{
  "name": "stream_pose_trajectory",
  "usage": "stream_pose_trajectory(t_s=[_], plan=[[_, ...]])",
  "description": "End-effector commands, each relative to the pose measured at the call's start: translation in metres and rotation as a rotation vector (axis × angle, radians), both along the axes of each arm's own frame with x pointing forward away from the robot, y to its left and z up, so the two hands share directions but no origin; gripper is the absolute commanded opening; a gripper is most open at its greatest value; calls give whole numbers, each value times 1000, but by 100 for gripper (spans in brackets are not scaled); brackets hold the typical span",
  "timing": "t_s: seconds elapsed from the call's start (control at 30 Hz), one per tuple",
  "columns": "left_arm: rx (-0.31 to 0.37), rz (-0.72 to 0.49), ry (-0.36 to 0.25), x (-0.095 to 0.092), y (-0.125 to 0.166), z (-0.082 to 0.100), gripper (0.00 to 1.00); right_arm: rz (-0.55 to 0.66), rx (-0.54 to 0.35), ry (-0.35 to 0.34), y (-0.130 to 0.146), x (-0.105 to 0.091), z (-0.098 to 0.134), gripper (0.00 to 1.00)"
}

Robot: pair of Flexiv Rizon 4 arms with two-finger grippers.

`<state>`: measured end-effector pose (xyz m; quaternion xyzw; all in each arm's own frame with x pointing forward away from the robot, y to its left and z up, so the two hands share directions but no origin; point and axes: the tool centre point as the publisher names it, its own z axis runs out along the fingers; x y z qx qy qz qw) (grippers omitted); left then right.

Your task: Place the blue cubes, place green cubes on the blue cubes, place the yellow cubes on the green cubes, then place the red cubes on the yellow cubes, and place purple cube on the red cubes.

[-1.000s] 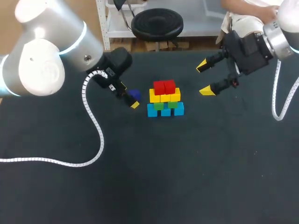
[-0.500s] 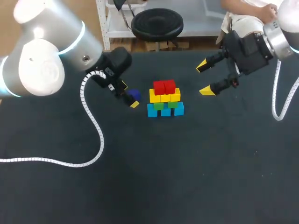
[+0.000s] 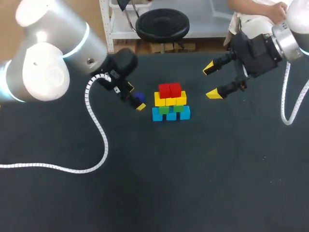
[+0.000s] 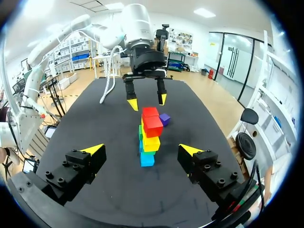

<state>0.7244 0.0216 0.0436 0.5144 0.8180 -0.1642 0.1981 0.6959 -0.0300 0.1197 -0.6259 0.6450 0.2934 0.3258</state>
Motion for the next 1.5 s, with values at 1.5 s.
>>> stream_pose_trajectory(t_s=[1.5], plan=[[63,61,129,73,22,-61,100,-1,1,-2,0,-1,0,100]])
